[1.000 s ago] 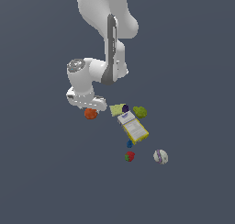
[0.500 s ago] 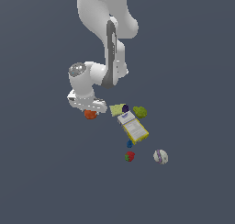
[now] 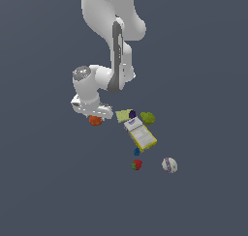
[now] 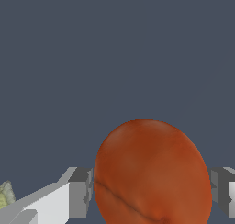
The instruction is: Pick up a designated object from a clutter of objects.
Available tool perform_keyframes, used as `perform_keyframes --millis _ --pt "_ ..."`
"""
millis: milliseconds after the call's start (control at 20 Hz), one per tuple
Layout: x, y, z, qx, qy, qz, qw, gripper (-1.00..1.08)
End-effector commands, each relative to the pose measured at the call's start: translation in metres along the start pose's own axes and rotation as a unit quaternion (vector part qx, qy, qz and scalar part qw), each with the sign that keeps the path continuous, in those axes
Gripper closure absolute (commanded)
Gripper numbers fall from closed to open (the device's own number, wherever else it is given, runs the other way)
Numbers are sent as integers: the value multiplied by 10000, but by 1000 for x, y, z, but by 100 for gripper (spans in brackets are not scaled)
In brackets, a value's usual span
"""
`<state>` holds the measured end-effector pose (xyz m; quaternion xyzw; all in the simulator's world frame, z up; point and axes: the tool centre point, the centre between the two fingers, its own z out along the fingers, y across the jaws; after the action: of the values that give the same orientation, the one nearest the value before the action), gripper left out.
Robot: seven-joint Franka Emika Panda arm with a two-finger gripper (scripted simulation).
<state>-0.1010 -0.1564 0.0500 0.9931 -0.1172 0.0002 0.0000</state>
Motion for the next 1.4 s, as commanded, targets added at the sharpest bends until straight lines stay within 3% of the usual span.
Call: perform_keyframes --millis 0,600,1350 --pt "0 -2 -2 0 5 -2 10000 108" --pt "-3 -43 -45 -3 3 0 10000 108" --pt "-11 -158 -169 -32 7 3 10000 108"
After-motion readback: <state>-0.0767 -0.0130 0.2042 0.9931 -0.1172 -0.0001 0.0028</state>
